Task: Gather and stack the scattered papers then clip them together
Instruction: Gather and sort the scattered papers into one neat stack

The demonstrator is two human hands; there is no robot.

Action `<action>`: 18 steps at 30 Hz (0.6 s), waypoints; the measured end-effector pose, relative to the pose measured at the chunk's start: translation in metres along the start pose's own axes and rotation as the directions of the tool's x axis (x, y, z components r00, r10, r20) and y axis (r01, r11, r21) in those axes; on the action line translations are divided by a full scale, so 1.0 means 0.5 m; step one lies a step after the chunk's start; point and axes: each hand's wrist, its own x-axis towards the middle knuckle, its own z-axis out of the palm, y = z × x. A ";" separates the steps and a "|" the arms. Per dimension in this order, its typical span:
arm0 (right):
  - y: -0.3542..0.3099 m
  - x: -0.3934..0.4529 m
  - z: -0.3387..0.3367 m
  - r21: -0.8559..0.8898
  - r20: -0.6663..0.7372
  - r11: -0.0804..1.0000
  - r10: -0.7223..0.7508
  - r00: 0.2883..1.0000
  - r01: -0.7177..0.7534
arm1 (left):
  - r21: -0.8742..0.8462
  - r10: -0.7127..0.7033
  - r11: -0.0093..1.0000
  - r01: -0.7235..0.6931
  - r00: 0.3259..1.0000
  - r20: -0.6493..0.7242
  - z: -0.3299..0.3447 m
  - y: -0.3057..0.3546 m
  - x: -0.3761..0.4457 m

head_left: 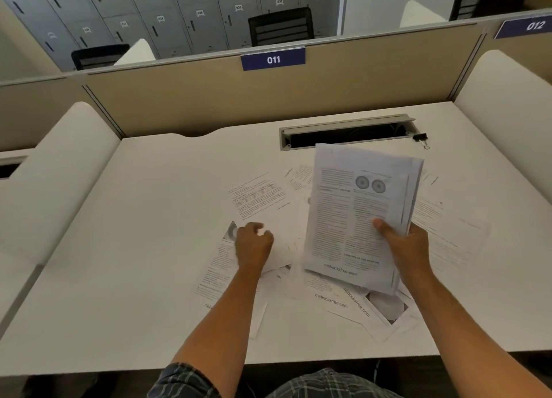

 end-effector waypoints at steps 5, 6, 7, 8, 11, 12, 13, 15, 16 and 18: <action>0.034 -0.003 -0.020 -0.009 -0.108 0.998 0.067 0.992 -0.069 | 0.413 -0.146 0.896 0.163 0.987 -0.073 0.002 -0.027 0.007; 0.039 -0.005 -0.023 -0.015 -0.115 0.997 0.077 0.990 -0.080 | 0.435 -0.148 0.884 0.170 0.985 -0.085 0.005 -0.026 0.006; 0.041 -0.006 -0.024 -0.018 -0.116 0.996 0.084 0.990 -0.087 | 0.462 -0.149 0.869 0.177 0.984 -0.096 0.008 -0.024 0.005; 0.041 -0.006 -0.025 -0.017 -0.113 0.996 0.089 0.990 -0.091 | 0.498 -0.147 0.849 0.178 0.984 -0.101 0.011 -0.021 0.005; 0.037 -0.008 -0.024 -0.014 -0.115 0.995 0.097 0.989 -0.099 | 0.560 -0.156 0.809 0.177 0.984 -0.085 0.021 -0.007 0.013; 0.035 -0.008 -0.024 -0.013 -0.117 0.995 0.102 0.988 -0.104 | 0.557 -0.172 0.809 0.189 0.982 -0.082 0.023 -0.001 0.018; 0.032 -0.010 -0.023 -0.011 -0.117 0.994 0.105 0.988 -0.107 | 0.553 -0.193 0.807 0.207 0.978 -0.085 0.024 0.006 0.023; 0.027 -0.014 -0.021 0.002 -0.109 0.994 0.109 0.988 -0.109 | 0.533 -0.244 0.806 0.258 0.965 -0.099 0.023 0.016 0.034; 0.024 -0.016 -0.021 0.007 -0.107 0.994 0.112 0.988 -0.112 | 0.511 -0.269 0.812 0.282 0.958 -0.102 0.022 0.021 0.040; 0.021 -0.018 -0.020 0.008 -0.111 0.992 0.123 0.986 -0.122 | 0.451 -0.314 0.832 0.324 0.944 -0.099 0.016 0.022 0.050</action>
